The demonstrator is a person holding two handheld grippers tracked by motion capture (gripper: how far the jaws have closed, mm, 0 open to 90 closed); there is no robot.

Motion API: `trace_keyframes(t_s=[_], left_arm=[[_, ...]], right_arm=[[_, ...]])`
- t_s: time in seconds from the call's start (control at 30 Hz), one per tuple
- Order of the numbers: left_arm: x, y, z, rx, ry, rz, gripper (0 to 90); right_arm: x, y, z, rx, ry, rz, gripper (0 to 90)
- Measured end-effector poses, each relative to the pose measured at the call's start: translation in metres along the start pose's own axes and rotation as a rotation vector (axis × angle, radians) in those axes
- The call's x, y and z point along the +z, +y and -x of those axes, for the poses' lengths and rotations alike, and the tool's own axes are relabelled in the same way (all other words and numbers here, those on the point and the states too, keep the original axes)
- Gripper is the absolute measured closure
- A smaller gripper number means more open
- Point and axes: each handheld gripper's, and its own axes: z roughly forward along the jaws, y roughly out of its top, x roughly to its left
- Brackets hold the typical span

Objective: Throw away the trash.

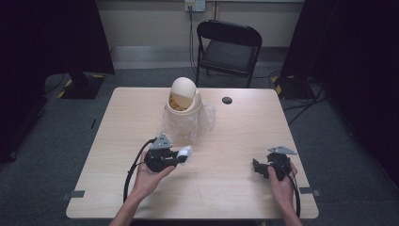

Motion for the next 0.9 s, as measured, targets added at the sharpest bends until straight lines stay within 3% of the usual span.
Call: trace_keyframes(t_s=[0.23, 0.47, 0.63, 0.9], left_arm=[[-0.008, 0.01, -0.015, -0.005, 0.034, 0.02, 75.2], [-0.012, 0.026, -0.028, 0.024, 0.094, 0.0, 75.2], [-0.017, 0.038, -0.042, -0.006, 0.097, 0.024, 75.2], [-0.018, 0.05, -0.055, -0.009, 0.119, 0.026, 75.2]], right_arm=[[0.0, 0.0, 0.0, 0.001, 0.0, 0.001, 13.0], [0.0, 0.0, 0.0, 0.002, 0.0, 0.001, 12.9], [0.0, 0.0, 0.0, 0.003, 0.0, 0.001, 13.0], [0.0, 0.0, 0.0, 0.0, 0.0, 0.0, 12.9]])
